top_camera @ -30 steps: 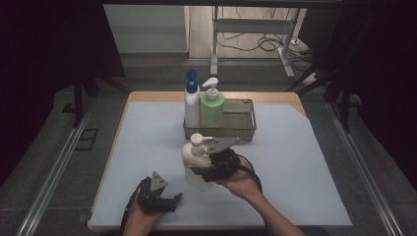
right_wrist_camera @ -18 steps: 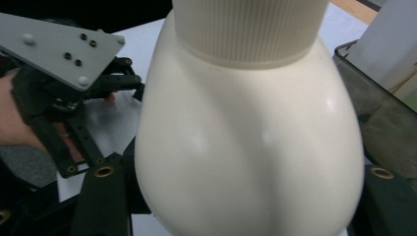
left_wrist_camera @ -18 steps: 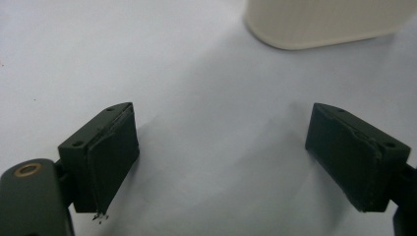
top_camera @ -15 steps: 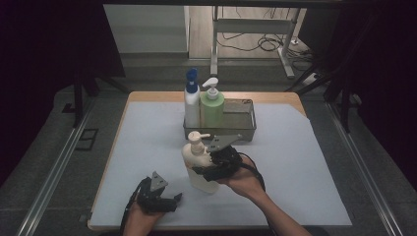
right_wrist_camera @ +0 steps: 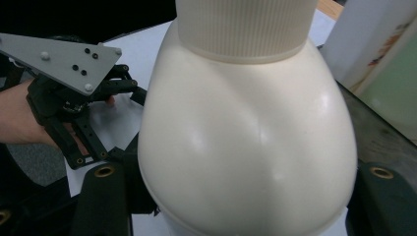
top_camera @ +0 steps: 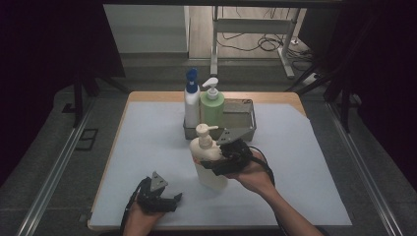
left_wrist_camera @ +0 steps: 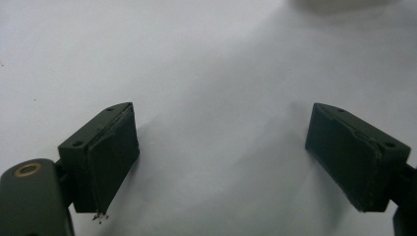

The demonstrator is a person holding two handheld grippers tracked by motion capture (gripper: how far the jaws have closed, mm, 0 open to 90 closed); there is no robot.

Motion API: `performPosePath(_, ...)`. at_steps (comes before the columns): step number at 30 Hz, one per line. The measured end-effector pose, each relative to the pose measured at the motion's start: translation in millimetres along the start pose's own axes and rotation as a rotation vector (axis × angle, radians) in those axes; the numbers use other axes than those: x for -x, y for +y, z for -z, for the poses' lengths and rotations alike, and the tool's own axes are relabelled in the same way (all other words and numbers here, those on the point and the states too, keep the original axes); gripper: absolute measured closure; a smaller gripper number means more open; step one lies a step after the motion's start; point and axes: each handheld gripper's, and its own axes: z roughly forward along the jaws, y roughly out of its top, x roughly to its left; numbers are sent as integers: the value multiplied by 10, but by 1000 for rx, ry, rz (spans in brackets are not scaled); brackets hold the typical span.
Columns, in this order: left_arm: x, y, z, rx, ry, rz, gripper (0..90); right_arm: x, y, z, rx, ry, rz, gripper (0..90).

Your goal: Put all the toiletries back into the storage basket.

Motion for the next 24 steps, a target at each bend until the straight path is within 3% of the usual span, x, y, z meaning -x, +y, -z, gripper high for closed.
performPosePath(24, -1, 0, 0, -1, -1, 0, 124, 423, 81, 443, 3, -105, -72, 364)
